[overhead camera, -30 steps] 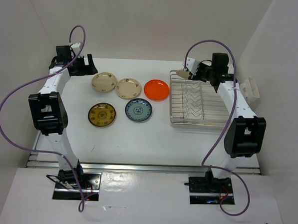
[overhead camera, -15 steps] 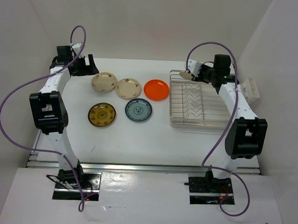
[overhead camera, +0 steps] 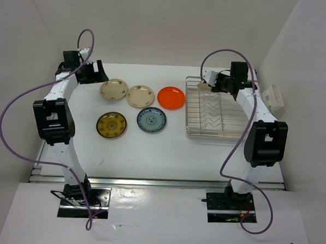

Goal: Load the plates into the dish rack

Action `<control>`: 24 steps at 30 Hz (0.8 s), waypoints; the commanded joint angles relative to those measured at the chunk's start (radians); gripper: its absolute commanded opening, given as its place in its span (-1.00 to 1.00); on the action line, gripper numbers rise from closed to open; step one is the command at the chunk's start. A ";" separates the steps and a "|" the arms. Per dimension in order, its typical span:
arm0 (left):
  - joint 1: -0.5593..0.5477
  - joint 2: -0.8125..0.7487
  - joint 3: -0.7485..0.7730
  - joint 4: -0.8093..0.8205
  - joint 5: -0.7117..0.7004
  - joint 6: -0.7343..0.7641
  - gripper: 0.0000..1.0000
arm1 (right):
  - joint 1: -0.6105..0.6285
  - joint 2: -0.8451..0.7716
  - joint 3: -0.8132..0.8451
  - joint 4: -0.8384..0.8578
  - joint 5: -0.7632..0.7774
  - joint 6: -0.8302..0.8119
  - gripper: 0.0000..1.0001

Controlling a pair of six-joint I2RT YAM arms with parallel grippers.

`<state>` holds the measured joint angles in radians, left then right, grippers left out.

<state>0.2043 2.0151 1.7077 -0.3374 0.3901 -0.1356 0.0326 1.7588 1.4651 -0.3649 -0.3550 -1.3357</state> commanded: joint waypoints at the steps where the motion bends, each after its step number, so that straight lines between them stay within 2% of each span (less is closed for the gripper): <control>1: 0.003 0.033 0.047 0.011 0.030 -0.019 1.00 | -0.007 0.022 0.026 0.066 0.016 -0.031 -0.70; 3: 0.003 0.063 0.068 -0.011 0.052 -0.031 1.00 | -0.007 0.022 0.046 0.066 0.016 0.009 0.02; 4: 0.003 0.079 0.079 -0.021 0.052 -0.041 1.00 | -0.007 0.022 0.046 0.066 0.016 0.027 0.13; 7: 0.003 0.137 0.112 -0.055 0.052 -0.105 1.00 | 0.006 0.031 0.092 0.087 0.109 0.185 0.62; 8: 0.003 0.137 0.112 -0.055 0.052 -0.136 1.00 | 0.018 0.031 0.109 0.078 0.141 0.266 0.69; 11: 0.003 0.126 0.031 0.023 0.030 -0.177 1.00 | 0.032 0.019 0.193 0.026 0.130 0.390 0.75; 14: 0.003 0.126 0.004 0.047 0.010 -0.189 1.00 | 0.032 -0.028 0.238 0.026 0.070 0.619 0.75; 15: 0.003 0.152 0.004 0.047 0.010 -0.202 1.00 | 0.032 -0.045 0.238 0.047 0.010 0.742 0.73; 17: 0.013 0.172 0.004 0.047 0.010 -0.214 0.93 | 0.032 -0.106 0.192 0.111 -0.074 0.849 0.66; 18: 0.014 0.187 0.004 0.063 0.010 -0.229 0.93 | 0.032 -0.146 0.167 0.136 -0.179 0.922 0.64; 21: 0.023 0.197 -0.025 0.100 0.010 -0.263 0.89 | 0.041 -0.196 0.061 0.256 -0.319 1.080 0.64; 24: 0.035 0.223 -0.036 0.129 0.010 -0.306 0.83 | 0.041 -0.209 0.038 0.281 -0.369 1.188 0.64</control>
<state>0.2184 2.2082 1.6829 -0.2661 0.3981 -0.3737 0.0631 1.5776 1.5272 -0.1940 -0.5751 -0.3717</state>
